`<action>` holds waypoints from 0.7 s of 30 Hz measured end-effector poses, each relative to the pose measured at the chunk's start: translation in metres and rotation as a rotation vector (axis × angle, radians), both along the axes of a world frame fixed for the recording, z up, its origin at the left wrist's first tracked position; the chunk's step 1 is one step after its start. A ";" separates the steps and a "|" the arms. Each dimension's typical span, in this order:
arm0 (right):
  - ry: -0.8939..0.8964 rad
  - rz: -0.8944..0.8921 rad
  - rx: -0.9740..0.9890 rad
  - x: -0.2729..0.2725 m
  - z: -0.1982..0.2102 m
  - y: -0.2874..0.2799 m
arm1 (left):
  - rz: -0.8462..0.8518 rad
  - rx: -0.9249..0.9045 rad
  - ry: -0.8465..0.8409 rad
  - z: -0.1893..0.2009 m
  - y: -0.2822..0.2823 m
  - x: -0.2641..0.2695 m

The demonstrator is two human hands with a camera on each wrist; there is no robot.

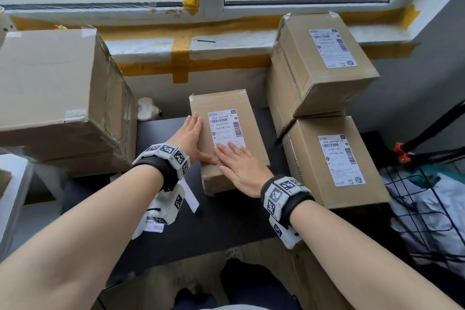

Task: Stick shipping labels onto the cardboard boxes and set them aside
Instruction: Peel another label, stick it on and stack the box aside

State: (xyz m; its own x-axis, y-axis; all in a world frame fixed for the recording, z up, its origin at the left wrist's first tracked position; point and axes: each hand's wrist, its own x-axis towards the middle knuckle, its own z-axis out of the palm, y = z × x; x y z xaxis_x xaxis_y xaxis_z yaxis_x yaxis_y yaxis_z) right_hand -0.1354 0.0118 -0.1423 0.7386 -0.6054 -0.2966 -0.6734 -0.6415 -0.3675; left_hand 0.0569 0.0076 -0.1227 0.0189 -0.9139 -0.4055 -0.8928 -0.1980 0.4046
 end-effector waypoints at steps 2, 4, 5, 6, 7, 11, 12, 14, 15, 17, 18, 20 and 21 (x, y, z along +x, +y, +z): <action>0.006 -0.005 -0.009 -0.007 0.000 0.005 | 0.038 -0.001 0.000 0.002 0.003 -0.003; 0.023 -0.010 -0.019 -0.014 -0.001 0.006 | 0.090 0.002 0.009 0.002 0.006 -0.006; 0.033 -0.018 -0.024 -0.019 -0.002 0.006 | 0.114 0.006 0.019 0.001 0.007 -0.006; 0.041 -0.033 -0.029 -0.023 -0.002 0.006 | 0.140 0.009 0.032 0.001 0.009 -0.006; 0.043 -0.052 -0.033 -0.027 -0.002 0.006 | 0.160 0.007 0.048 -0.001 0.009 -0.005; 0.041 -0.107 -0.068 -0.036 0.001 0.006 | 0.221 -0.019 0.110 -0.001 0.013 -0.008; 0.040 -0.116 -0.073 -0.036 0.001 0.007 | 0.236 -0.003 0.123 -0.001 0.015 -0.009; 0.047 -0.147 -0.075 -0.033 -0.002 0.006 | 0.264 0.014 0.167 -0.001 0.018 -0.009; 0.054 -0.178 -0.070 -0.031 -0.003 0.004 | 0.280 0.018 0.194 -0.002 0.019 -0.009; 0.055 -0.257 -0.048 -0.025 -0.002 -0.003 | 0.304 0.022 0.230 -0.002 0.020 -0.010; 0.050 -0.290 -0.031 -0.023 -0.001 -0.007 | 0.314 0.028 0.241 -0.001 0.021 -0.011; 0.052 -0.310 -0.002 -0.019 0.001 -0.016 | 0.329 0.030 0.272 0.001 0.022 -0.014; 0.056 -0.307 0.000 -0.017 0.002 -0.020 | 0.337 0.031 0.294 0.001 0.023 -0.014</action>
State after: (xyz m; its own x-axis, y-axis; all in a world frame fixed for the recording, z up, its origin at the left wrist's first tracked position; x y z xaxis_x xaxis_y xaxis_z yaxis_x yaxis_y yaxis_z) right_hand -0.1526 -0.0078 -0.1408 0.5042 -0.7973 -0.3318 -0.8546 -0.4052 -0.3248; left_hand 0.0426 0.0301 -0.1222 0.1935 -0.8640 -0.4648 -0.6247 -0.4738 0.6207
